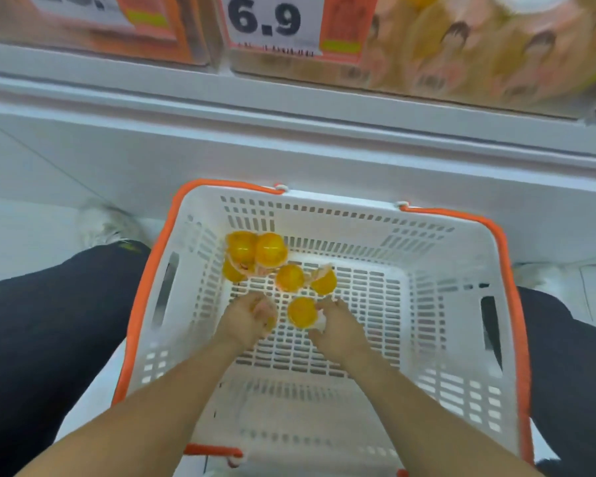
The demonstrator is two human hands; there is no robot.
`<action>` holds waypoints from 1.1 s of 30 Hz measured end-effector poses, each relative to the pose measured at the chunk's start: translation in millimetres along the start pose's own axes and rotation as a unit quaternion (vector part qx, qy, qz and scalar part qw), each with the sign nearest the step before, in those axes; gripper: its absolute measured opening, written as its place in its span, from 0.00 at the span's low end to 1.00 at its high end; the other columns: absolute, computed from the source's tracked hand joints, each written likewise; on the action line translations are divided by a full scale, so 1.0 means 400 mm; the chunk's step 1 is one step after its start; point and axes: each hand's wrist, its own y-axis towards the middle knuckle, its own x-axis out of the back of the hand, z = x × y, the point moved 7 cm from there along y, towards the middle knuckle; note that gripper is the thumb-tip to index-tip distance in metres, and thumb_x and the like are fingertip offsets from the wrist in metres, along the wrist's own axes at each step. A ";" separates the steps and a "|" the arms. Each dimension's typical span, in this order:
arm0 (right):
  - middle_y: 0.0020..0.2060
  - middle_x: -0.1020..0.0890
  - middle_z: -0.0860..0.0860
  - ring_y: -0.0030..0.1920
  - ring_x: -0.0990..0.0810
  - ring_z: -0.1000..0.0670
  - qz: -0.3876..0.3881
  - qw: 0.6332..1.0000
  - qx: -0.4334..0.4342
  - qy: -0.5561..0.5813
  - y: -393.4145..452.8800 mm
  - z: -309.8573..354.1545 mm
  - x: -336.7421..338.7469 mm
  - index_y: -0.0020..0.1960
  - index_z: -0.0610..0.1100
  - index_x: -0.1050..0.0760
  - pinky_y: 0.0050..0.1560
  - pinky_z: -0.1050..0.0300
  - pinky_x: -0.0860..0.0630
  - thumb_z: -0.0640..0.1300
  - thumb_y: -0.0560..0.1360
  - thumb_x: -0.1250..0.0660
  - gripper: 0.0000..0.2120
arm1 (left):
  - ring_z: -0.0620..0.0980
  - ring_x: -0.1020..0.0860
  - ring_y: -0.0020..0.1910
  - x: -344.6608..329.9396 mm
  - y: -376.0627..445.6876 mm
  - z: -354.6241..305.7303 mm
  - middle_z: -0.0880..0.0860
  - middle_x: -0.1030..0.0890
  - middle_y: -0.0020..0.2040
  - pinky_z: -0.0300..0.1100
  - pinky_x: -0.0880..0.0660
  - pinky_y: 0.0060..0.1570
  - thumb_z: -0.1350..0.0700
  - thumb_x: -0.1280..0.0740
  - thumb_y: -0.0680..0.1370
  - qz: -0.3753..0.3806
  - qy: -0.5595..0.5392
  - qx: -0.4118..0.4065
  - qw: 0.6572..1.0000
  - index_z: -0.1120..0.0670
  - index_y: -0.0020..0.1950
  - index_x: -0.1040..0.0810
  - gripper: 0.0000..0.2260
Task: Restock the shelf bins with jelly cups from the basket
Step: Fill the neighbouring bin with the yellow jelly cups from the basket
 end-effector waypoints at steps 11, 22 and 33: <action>0.55 0.23 0.45 0.43 0.21 0.46 0.087 0.983 0.015 0.163 0.039 0.093 -0.047 0.65 0.48 0.30 0.43 0.54 0.25 0.52 0.76 0.29 0.21 | 0.63 0.17 0.48 0.054 -0.128 -0.079 0.64 0.18 0.51 0.52 0.17 0.46 0.56 0.35 0.76 0.296 -0.383 0.132 0.865 0.61 0.49 0.17 0.11; 0.28 0.34 0.45 0.28 0.48 0.49 0.215 0.733 0.190 0.617 -0.217 0.346 0.311 0.38 0.42 0.31 0.33 0.52 0.50 0.55 0.73 0.39 0.16 | 0.49 0.18 0.30 0.271 -0.306 -0.351 0.57 0.16 0.40 0.37 0.23 0.27 0.52 0.32 0.76 0.324 -0.056 0.031 0.944 0.64 0.57 0.20 0.17; 0.18 0.38 0.54 0.18 0.45 0.58 0.287 0.849 0.198 0.396 -0.379 0.456 0.522 0.26 0.49 0.36 0.26 0.61 0.52 0.57 0.80 0.47 0.25 | 0.49 0.20 0.39 0.453 -0.492 -0.658 0.56 0.16 0.41 0.47 0.26 0.44 0.36 0.28 0.71 0.115 0.049 -0.294 0.948 0.55 0.47 0.21 0.22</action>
